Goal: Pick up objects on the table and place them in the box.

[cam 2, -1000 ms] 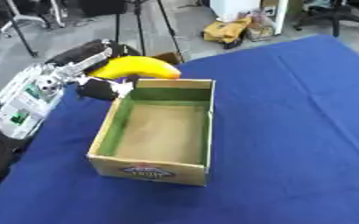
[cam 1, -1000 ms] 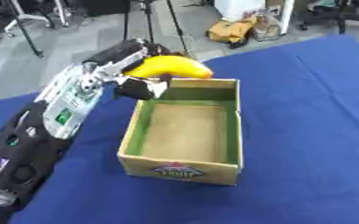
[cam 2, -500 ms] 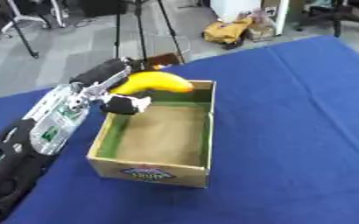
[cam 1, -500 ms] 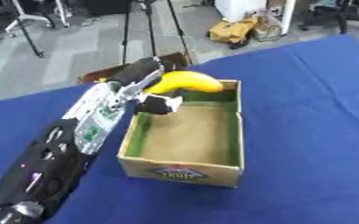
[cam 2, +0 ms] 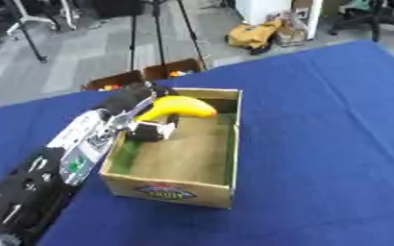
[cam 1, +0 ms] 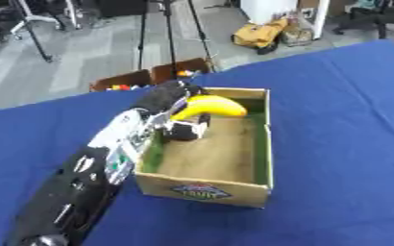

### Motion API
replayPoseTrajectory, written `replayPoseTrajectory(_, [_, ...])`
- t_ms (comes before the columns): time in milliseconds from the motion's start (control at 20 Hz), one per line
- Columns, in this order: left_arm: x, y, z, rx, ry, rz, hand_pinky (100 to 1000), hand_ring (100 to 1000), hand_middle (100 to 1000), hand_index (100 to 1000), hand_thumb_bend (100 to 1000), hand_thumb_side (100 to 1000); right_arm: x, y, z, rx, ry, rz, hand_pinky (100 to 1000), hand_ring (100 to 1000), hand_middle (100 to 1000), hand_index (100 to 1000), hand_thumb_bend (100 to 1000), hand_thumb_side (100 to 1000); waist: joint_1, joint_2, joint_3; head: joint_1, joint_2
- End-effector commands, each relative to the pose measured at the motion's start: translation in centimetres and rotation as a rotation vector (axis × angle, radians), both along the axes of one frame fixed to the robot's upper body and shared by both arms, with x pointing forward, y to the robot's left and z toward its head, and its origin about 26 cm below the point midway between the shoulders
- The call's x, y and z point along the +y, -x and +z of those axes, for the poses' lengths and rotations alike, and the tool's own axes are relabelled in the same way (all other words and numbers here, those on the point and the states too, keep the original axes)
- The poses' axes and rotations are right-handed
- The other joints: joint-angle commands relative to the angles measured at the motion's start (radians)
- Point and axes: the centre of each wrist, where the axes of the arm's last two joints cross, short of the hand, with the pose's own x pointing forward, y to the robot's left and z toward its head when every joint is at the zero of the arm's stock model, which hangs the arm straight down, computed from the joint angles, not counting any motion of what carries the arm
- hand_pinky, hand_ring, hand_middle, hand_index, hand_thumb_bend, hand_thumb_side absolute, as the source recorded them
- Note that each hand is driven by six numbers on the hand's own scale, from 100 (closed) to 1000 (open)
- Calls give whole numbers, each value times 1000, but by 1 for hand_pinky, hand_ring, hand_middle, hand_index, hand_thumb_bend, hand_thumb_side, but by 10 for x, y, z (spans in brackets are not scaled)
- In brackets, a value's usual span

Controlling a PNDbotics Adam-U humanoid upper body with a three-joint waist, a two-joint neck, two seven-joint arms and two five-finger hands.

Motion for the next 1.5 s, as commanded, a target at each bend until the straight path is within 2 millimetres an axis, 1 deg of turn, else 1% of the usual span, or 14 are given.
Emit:
replayPoseTrajectory(50, [1, -2, 5, -43, -1, 24, 135, 362, 517, 675, 100, 360, 0, 5, 9, -34, 3, 4, 732, 859, 787, 912, 100, 1000, -14, -17, 0, 4, -11])
replayPoseTrajectory(850, [-3, -7, -23, -49, -11, 82, 140, 368, 522, 677, 100, 352, 2, 5, 11, -41, -1, 7, 733, 860, 786, 911, 100, 1000, -13, -5, -11, 8, -24])
replayPoseTrajectory(1100, [-4, -9, -31, -48, -3, 88, 164, 387, 542, 693, 100, 339, 2, 5, 12, -44, -1, 10, 733, 860, 786, 911, 100, 1000, -13, 0, -14, 11, -28])
replayPoseTrajectory(1150, [-4, -9, -32, -49, 0, 88, 179, 402, 558, 706, 100, 331, 2, 5, 12, -45, -2, 10, 733, 860, 785, 911, 100, 1000, -13, 1, -15, 12, -30])
replayPoseTrajectory(1250, [-4, -10, -34, -49, 3, 85, 244, 465, 606, 742, 100, 308, 2, 5, 12, -45, -2, 10, 733, 860, 785, 911, 100, 1000, -13, 3, -16, 12, -31])
replayPoseTrajectory(1350, [-4, -10, -35, -51, 1, 72, 298, 518, 670, 789, 100, 279, 2, 5, 12, -45, -3, 10, 733, 860, 785, 911, 100, 1000, -13, 4, -16, 12, -31])
replayPoseTrajectory(1400, [-5, -10, -34, -54, -3, 64, 325, 567, 717, 818, 100, 267, 2, 5, 12, -45, -3, 10, 733, 860, 785, 911, 100, 1000, -13, 4, -15, 12, -30])
replayPoseTrajectory(1450, [-5, -9, -33, -61, -8, 58, 354, 601, 744, 837, 100, 266, 2, 5, 12, -45, -3, 10, 733, 860, 785, 911, 100, 1000, -13, 4, -14, 12, -29])
replayPoseTrajectory(1500, [-5, -9, -32, -69, -14, 54, 404, 652, 777, 855, 100, 272, 2, 5, 12, -44, -4, 10, 733, 860, 785, 910, 100, 1000, -13, 3, -13, 12, -29])
